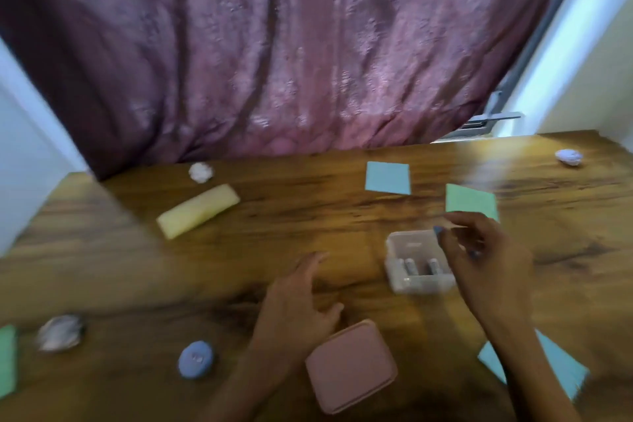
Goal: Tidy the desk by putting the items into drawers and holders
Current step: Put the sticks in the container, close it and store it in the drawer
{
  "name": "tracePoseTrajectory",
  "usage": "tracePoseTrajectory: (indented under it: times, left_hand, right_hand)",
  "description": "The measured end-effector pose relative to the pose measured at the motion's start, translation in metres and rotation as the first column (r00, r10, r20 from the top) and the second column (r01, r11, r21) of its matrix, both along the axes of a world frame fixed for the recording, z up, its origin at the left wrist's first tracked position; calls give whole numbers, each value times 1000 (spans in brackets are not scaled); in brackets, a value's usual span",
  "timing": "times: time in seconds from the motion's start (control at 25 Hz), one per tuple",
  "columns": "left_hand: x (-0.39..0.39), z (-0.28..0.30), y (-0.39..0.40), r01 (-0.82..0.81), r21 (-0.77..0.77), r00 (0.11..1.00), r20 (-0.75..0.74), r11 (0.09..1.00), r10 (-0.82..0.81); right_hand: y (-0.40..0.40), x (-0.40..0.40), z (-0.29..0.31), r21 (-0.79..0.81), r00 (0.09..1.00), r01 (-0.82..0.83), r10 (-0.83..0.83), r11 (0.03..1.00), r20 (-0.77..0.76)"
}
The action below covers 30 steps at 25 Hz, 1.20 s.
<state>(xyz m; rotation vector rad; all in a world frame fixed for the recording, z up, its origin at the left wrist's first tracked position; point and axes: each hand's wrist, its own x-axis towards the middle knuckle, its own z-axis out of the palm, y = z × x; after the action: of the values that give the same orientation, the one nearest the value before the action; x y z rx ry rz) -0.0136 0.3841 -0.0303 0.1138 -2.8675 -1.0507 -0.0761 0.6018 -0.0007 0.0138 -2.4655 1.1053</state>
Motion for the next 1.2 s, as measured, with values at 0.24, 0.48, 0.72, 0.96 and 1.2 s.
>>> tracePoseTrajectory:
  times: [0.24, 0.48, 0.72, 0.96, 1.2]
  left_hand:
    - [78, -16, -95, -467, 286, 861, -68, 837, 504]
    - [110, -41, -126, -617, 412, 754, 67, 670, 653]
    - [115, -52, -133, -580, 433, 779, 48, 690, 625]
    - [73, -53, -107, -355, 575, 905, 11, 737, 426]
    - [33, -49, -40, -4, 434, 1000, -5, 901, 7]
  right_hand:
    - [-151, 39, -19, 153, 656, -746, 674, 648, 339]
    - [-232, 63, -71, 159, 313, -950, 790, 270, 527]
    - [-244, 71, -72, 298, 384, -918, 782, 263, 491]
    - [-167, 26, -12, 110, 690, -704, 638, 702, 342]
    - [-35, -16, 21, 280, 946, -209, 121, 937, 302]
